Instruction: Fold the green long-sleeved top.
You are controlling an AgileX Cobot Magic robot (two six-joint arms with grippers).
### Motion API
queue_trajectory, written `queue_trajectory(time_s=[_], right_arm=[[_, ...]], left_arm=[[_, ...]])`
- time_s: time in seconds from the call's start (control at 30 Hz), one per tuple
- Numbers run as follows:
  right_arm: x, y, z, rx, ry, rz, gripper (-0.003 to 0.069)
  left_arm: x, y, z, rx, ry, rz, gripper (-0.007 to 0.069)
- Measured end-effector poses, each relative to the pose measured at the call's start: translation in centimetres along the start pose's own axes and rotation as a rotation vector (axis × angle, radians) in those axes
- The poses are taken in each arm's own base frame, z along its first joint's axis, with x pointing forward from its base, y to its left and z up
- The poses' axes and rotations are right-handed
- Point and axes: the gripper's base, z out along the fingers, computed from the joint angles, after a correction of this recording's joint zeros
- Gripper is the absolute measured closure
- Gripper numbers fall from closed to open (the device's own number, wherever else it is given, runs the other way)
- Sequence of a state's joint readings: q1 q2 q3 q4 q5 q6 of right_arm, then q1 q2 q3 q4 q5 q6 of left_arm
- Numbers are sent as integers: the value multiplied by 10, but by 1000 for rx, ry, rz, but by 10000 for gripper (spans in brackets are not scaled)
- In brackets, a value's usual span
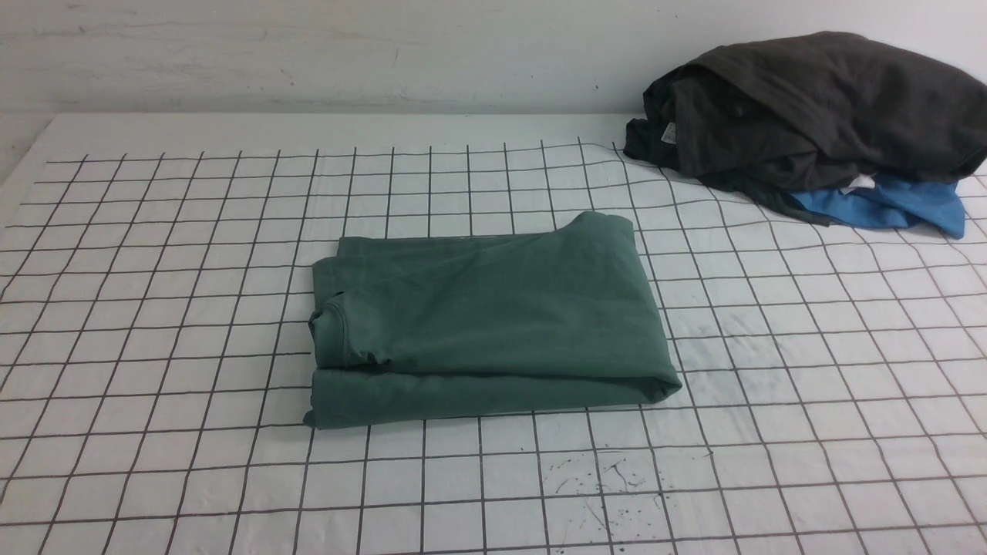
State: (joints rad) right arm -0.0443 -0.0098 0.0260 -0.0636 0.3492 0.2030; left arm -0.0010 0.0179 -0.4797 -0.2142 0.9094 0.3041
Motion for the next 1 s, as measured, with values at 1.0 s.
queue_trajectory(time_s=[1.0], right_arm=[[0,1,0,-20,3,-4,673]], left_arm=[[0,0,0,0,1,0,629]])
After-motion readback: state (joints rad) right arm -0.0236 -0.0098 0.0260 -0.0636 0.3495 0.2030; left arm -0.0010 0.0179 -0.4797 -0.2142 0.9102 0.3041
